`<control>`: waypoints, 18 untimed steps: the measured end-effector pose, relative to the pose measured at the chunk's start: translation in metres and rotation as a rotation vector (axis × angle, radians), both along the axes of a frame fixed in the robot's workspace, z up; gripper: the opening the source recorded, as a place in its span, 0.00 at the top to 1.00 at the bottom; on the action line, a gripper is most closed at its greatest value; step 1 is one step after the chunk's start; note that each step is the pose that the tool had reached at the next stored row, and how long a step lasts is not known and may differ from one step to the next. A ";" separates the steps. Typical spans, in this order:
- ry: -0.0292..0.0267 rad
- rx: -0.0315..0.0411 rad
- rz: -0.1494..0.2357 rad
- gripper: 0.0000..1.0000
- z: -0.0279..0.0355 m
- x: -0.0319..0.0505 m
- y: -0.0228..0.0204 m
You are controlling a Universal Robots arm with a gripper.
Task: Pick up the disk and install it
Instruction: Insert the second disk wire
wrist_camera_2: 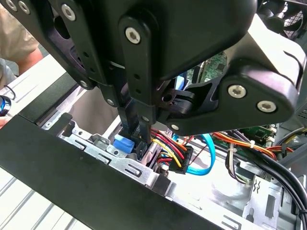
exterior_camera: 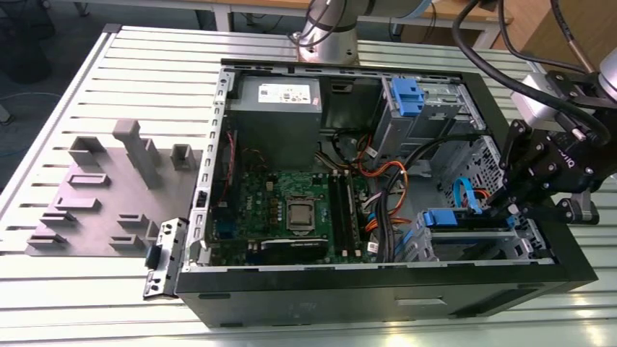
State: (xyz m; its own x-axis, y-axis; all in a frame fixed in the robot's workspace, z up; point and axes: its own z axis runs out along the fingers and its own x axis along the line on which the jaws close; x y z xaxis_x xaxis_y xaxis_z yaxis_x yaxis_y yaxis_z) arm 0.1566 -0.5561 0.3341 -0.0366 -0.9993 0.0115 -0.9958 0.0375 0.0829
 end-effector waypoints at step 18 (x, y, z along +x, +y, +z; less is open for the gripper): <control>0.0000 0.0002 0.000 0.84 0.0031 0.0000 0.0000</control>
